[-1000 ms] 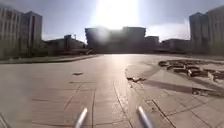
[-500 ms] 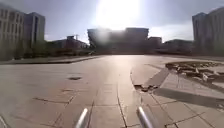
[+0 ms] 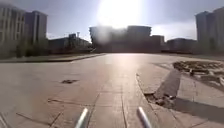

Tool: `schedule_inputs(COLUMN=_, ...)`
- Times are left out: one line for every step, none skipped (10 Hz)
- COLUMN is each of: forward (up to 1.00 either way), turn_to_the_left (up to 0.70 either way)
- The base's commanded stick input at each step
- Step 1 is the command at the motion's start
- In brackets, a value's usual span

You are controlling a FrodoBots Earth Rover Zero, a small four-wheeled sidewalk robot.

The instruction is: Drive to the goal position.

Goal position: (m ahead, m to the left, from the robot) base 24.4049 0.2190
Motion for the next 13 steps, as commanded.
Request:
schedule_inputs(forward=1.0, turn_to_the_left=-0.02)
schedule_inputs(forward=1.0, turn_to_the_left=-0.02)
schedule_inputs(forward=1.0, turn_to_the_left=-0.02)
schedule_inputs(forward=1.0, turn_to_the_left=-0.02)
schedule_inputs(forward=1.0, turn_to_the_left=-0.02)
schedule_inputs(forward=1.0, turn_to_the_left=-0.11)
schedule_inputs(forward=1.0, turn_to_the_left=-0.32)
schedule_inputs(forward=1.0, turn_to_the_left=-0.42)
schedule_inputs(forward=1.0, turn_to_the_left=-0.42)
schedule_inputs(forward=1.0, turn_to_the_left=-0.42)
schedule_inputs(forward=1.0, turn_to_the_left=-0.42)
schedule_inputs(forward=1.0, turn_to_the_left=-0.42)
schedule_inputs(forward=1.0, turn_to_the_left=-0.42)
